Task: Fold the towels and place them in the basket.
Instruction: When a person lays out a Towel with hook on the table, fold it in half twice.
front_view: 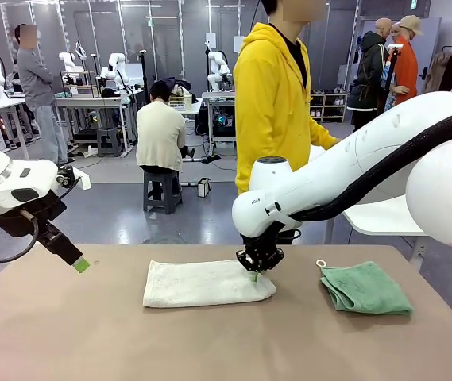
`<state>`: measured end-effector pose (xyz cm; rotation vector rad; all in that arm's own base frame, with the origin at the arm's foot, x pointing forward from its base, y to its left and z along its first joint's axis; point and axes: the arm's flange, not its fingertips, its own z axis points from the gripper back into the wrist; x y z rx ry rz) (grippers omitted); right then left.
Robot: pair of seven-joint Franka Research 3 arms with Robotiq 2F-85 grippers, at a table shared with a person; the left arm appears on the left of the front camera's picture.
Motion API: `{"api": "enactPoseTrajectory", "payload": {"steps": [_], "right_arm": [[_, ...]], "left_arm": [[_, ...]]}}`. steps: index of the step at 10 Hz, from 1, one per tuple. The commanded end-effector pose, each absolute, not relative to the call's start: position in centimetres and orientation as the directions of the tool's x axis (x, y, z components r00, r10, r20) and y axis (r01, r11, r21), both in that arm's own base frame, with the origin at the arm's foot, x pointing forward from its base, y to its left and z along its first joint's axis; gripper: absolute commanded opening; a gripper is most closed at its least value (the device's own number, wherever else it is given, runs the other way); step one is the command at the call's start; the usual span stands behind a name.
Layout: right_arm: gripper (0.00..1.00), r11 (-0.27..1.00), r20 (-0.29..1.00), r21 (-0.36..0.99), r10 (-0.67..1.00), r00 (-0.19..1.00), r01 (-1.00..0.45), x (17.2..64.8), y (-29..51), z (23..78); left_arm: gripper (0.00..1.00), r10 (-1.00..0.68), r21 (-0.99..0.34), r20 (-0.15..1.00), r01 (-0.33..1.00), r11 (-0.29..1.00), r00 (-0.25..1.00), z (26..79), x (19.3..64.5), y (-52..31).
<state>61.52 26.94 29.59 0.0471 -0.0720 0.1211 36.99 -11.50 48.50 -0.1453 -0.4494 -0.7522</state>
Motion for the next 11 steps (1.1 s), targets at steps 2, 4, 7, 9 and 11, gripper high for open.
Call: {"api": "enactPoseTrajectory", "payload": {"steps": [2, 4, 7, 9, 11], "right_arm": [[0.00, 0.996, 0.077, 0.001, 0.094, 0.993, -0.094, 61.4, 25.7, 30.3], [0.00, 0.991, 0.111, -0.030, 0.136, 0.985, -0.133, 61.2, 24.6, 33.5], [0.00, 0.983, 0.153, -0.004, 0.183, 0.971, -0.184, 60.2, 25.5, 37.7], [0.00, 0.971, 0.180, 0.011, 0.232, 0.956, -0.237, 59.6, 28.2, 39.7], [0.00, 0.957, 0.155, 0.086, 0.263, 0.952, -0.278, 59.5, 31.4, 40.7]], "left_arm": [[1.00, -0.624, 0.031, 0.443, 0.684, 0.728, 0.644, 48.5, 37.1, -11.4], [1.00, -0.624, 0.031, 0.443, 0.684, 0.728, 0.644, 48.5, 37.1, -11.4], [1.00, -0.624, 0.031, 0.443, 0.684, 0.728, 0.644, 48.5, 37.1, -11.4], [1.00, -0.624, 0.031, 0.443, 0.684, 0.728, 0.644, 48.5, 37.1, -11.4], [1.00, -0.624, 0.031, 0.443, 0.684, 0.728, 0.644, 48.5, 37.1, -11.4]]}}
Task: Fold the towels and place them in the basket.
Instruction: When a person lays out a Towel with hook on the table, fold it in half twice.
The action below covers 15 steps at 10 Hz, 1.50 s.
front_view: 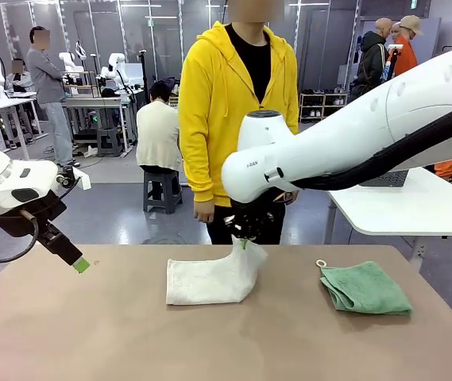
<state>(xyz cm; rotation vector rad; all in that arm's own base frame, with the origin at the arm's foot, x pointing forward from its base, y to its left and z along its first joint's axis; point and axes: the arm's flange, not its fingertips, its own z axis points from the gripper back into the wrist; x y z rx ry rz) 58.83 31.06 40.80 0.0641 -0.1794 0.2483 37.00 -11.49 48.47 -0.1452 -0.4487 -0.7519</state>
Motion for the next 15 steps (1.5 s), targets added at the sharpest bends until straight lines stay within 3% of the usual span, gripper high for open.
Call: {"api": "enactPoseTrajectory", "payload": {"steps": [1, 14, 15], "right_arm": [[0.00, 0.956, 0.145, 0.102, 0.257, 0.955, -0.273, 59.5, 32.7, 40.7], [0.00, 0.952, 0.142, 0.204, 0.203, 0.969, -0.230, 57.6, 43.2, 34.8], [0.19, 0.950, 0.134, 0.220, 0.194, 0.972, -0.220, 57.5, 43.5, 34.4]], "left_arm": [[1.00, -0.624, 0.031, 0.443, 0.684, 0.728, 0.644, 48.5, 37.1, -11.4], [1.00, -0.624, 0.031, 0.443, 0.684, 0.728, 0.644, 48.5, 37.1, -11.4], [1.00, -0.624, 0.031, 0.443, 0.684, 0.728, 0.644, 48.5, 37.1, -11.4]]}}
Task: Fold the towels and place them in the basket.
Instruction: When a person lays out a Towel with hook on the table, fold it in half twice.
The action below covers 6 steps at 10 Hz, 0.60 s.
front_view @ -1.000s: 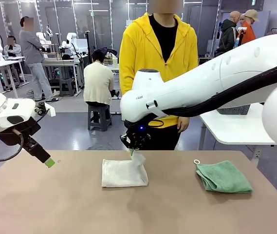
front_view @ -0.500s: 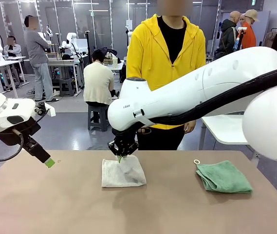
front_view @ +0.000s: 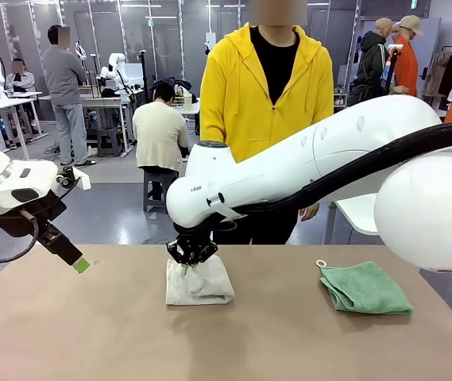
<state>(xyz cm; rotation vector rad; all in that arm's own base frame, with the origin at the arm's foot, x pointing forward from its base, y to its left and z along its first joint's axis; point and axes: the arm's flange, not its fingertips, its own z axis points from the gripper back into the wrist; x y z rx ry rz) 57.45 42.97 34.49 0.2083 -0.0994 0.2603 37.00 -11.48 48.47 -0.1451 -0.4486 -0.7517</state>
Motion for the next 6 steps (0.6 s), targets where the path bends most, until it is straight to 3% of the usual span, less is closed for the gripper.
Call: {"api": "enactPoseTrajectory", "payload": {"steps": [1, 2, 3, 4, 5, 6], "right_arm": [[0.32, 0.951, 0.138, 0.220, 0.190, 0.972, -0.217, 57.48, 43.72, 34.11], [0.58, 0.948, 0.141, 0.230, 0.192, 0.971, -0.221, 57.40, 43.86, 33.93], [0.71, 0.944, 0.154, 0.248, 0.184, 0.971, -0.218, 57.29, 43.98, 34.01], [0.57, 0.942, 0.154, 0.256, 0.182, 0.971, -0.218, 57.20, 43.99, 34.12], [1.00, 0.940, 0.157, 0.262, 0.181, 0.971, -0.218, 57.12, 43.90, 34.32], [0.96, 0.937, 0.158, 0.274, 0.180, 0.971, -0.218, 57.07, 43.67, 34.57]], "left_arm": [[1.00, -0.624, 0.031, 0.443, 0.684, 0.728, 0.644, 48.45, 37.05, -11.42], [1.00, -0.624, 0.031, 0.443, 0.684, 0.728, 0.644, 48.45, 37.05, -11.42], [1.00, -0.624, 0.031, 0.443, 0.684, 0.728, 0.644, 48.45, 37.05, -11.42], [1.00, -0.624, 0.031, 0.443, 0.684, 0.728, 0.644, 48.45, 37.05, -11.42], [1.00, -0.624, 0.031, 0.443, 0.684, 0.728, 0.644, 48.45, 37.05, -11.42], [1.00, -0.624, 0.031, 0.443, 0.684, 0.728, 0.644, 48.45, 37.05, -11.42]]}}
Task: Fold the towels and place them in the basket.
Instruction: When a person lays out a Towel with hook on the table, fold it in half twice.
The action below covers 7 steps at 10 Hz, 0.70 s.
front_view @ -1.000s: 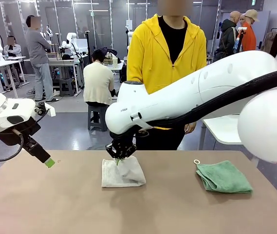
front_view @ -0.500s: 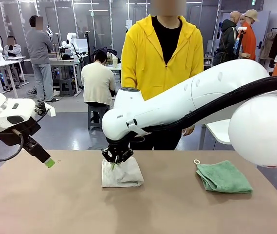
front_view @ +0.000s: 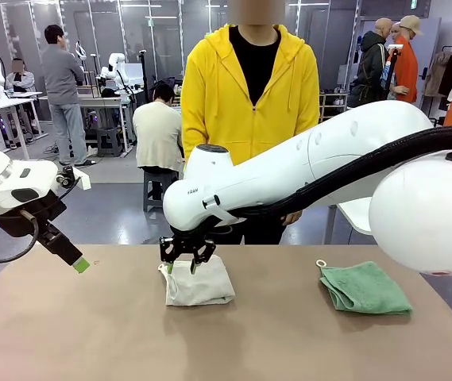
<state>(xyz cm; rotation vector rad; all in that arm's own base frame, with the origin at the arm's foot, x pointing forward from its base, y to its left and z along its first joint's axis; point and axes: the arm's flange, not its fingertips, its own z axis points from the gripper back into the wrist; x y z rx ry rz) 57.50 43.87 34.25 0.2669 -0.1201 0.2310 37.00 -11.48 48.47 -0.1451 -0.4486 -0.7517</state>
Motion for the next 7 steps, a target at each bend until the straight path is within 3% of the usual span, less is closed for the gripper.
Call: {"api": "enactPoseTrajectory", "payload": {"steps": [1, 7], "right_arm": [[1.00, 0.937, 0.161, 0.276, 0.175, 0.971, -0.214, 57.1, 43.5, 34.7], [1.00, 0.939, 0.158, 0.267, 0.180, 0.971, -0.218, 58.2, 43.1, 34.9]], "left_arm": [[1.00, -0.624, 0.031, 0.443, 0.684, 0.728, 0.644, 48.5, 37.1, -11.4], [1.00, -0.624, 0.031, 0.443, 0.684, 0.728, 0.644, 48.5, 37.1, -11.4]]}}
